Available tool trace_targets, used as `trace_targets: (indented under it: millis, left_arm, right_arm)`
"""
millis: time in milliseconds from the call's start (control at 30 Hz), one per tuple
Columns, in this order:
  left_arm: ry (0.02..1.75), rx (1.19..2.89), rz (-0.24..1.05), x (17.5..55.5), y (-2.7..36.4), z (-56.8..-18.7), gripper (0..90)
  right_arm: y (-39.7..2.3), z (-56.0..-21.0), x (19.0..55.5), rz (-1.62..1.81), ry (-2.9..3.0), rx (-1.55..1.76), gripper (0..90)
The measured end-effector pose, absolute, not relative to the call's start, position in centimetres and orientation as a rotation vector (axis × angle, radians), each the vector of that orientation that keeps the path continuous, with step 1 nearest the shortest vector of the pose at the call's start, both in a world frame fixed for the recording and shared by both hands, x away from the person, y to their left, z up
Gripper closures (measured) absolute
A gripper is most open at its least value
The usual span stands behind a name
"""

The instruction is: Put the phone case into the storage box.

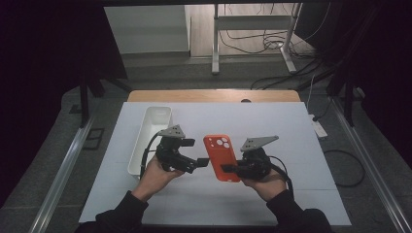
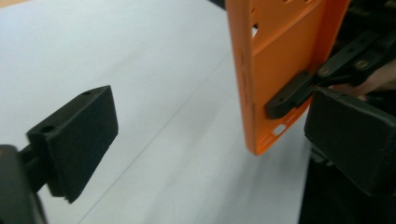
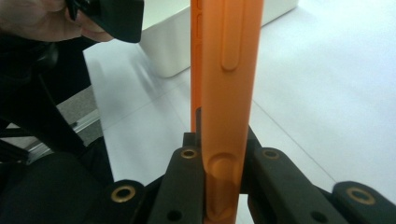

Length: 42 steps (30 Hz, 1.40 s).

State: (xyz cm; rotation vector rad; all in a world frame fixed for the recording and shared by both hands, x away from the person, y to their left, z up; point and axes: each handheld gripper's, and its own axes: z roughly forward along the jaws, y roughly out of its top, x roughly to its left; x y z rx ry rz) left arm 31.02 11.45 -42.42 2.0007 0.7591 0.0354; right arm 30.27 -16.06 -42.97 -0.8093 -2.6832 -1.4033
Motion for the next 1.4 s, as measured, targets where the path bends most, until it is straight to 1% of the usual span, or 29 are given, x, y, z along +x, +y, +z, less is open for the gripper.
trace_targets:
  millis: [67, 233, 633, 700, 733, 767, 833, 967, 1000, 1033, 1067, 1167, 1400]
  left_arm:
    - [0.774, 2.021, 0.072, 30.9, 11.3, -42.5, 2.3]
    - [0.805, 2.045, 0.113, 30.8, 11.1, -42.6, 0.0]
    - [0.804, 2.059, 0.091, 30.6, 10.4, -42.4, 0.1]
    - [0.808, 2.058, 0.094, 30.5, 10.4, -42.3, 1.4]
    - [0.808, 2.058, 0.094, 30.5, 10.4, -42.3, 5.2]
    - [0.806, 2.060, 0.091, 30.5, 10.4, -42.3, 5.2]
    - [0.807, 2.058, 0.079, 30.5, 10.4, -42.3, 10.8]
    - [0.806, 2.045, 0.028, 30.5, 10.5, -42.2, 25.1]
    - [0.806, 2.043, 0.022, 30.5, 10.6, -42.2, 31.5]
    - [0.806, 2.043, 0.022, 30.5, 10.6, -42.2, 34.7]
    - [0.803, 2.041, 0.008, 30.5, 10.6, -42.2, 34.7]
    - [0.807, 2.036, -0.015, 30.6, 10.7, -42.2, 46.4]
    - [0.818, 2.019, -0.058, 30.7, 10.9, -42.1, 66.0]
  right_arm:
    - [-16.2, -43.0, 30.3, -1.408, -2.688, -0.826, 85.9]
    - [-16.3, -42.9, 30.3, -1.413, -2.716, -0.864, 85.9]
    - [-15.7, -43.0, 29.9, -1.393, -2.787, -0.875, 85.8]
    - [-15.5, -43.1, 29.8, -1.399, -2.785, -0.869, 85.8]
    - [-15.5, -43.1, 29.8, -1.399, -2.785, -0.869, 85.8]
    - [-15.4, -43.1, 29.8, -1.397, -2.788, -0.865, 85.7]
    - [-15.3, -43.1, 29.7, -1.395, -2.791, -0.864, 85.7]
    - [-15.1, -43.1, 29.5, -1.394, -2.807, -0.849, 85.7]
    - [-15.0, -43.1, 29.5, -1.392, -2.812, -0.842, 85.7]
    - [-15.0, -43.2, 29.5, -1.393, -2.814, -0.839, 85.7]
    - [-15.0, -43.2, 29.5, -1.393, -2.814, -0.839, 85.7]
    - [-14.8, -43.2, 29.4, -1.383, -2.824, -0.837, 85.7]
    - [-14.7, -43.2, 29.3, -1.383, -2.834, -0.832, 85.7]
